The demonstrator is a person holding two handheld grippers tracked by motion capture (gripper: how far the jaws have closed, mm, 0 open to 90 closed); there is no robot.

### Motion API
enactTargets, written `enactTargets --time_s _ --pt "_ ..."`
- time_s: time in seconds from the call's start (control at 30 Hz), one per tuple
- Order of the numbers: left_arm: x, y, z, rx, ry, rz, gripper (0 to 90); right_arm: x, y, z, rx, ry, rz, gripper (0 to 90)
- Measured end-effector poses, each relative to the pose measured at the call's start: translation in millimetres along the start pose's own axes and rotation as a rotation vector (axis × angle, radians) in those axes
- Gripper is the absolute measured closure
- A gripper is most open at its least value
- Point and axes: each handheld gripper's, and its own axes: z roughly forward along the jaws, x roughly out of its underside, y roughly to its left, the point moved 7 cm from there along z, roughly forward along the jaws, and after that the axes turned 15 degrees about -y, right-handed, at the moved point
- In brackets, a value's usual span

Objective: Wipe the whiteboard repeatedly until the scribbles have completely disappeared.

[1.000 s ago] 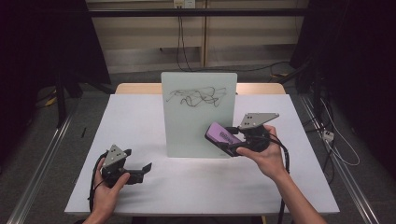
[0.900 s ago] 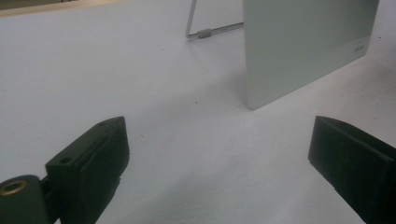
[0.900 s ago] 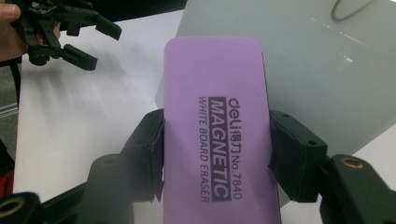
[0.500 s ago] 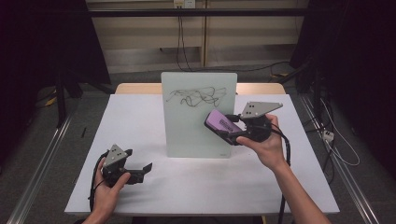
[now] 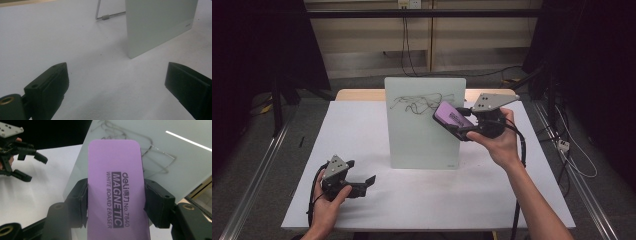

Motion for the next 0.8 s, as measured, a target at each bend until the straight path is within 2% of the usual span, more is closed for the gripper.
enactTargets --time_s 0.3,0.57,0.8 --pt "-0.6 2.1 -1.1 -0.006 0.0 0.008 5.2 -20.1 -15.9 -0.5 0.043 -0.024 -0.035 41.5" --pt "0.8 3.5 1.2 -0.009 0.007 0.004 5.1 -24.1 -29.8 -3.8 0.074 -0.03 -0.031 41.5" --pt "0.8 3.5 2.0 -0.009 0.005 0.002 5.1 -29.3 -36.4 -0.3 0.091 -0.007 -0.066 41.5"
